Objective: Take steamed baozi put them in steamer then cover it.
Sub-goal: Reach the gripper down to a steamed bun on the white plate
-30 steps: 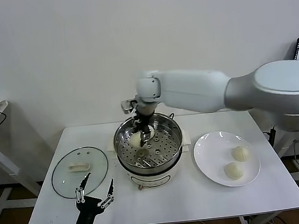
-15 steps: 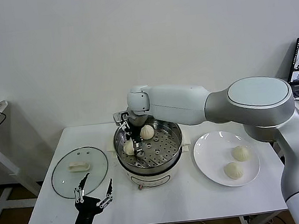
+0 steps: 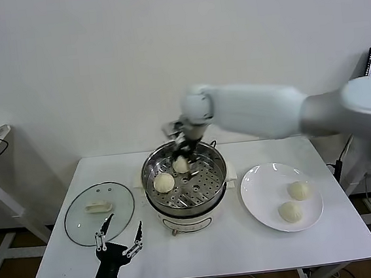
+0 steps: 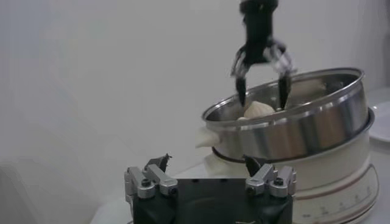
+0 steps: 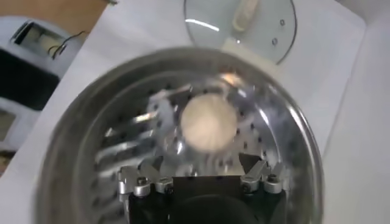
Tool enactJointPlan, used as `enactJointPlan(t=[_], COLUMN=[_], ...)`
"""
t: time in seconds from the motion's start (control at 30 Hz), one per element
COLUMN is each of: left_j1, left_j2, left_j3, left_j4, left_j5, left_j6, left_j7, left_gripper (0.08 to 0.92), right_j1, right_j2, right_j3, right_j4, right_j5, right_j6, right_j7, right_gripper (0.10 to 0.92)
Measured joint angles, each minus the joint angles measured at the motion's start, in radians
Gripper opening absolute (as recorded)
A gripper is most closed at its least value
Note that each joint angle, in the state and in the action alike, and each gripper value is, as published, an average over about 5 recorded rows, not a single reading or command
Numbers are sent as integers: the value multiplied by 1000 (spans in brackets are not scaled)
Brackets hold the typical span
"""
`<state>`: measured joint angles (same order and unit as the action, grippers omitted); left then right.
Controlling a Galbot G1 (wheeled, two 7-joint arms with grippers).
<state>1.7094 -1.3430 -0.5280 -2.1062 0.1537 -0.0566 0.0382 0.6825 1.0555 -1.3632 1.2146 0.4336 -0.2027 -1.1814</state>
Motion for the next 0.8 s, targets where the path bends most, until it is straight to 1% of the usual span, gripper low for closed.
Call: enactJointPlan(t=[0.2,0.37,0.57,0.8], left_j1=[5,12,20,25], left_j2=[4,4,2,-2], left_j3=[-4,-10,-16,-20], left_j4=[3,1,5,6], left_j5=[1,1,3,5], left_j6=[-2,-2,-2,-2], left_j7=[-1,-2,-3,-3], left_gripper=[823,823,823,823], right_j1=[-63,-179,-331,-473], right_j2=[-189,-303,-372,-398], right_j3=[49,116,199,273], right_j4=[7,13,5,-17], right_j5=[-92,-173,-251,-314], right_j6=[47,67,73,72], right_j7=[-48,-64,-53,-19], right_gripper=[823,823,823,823])
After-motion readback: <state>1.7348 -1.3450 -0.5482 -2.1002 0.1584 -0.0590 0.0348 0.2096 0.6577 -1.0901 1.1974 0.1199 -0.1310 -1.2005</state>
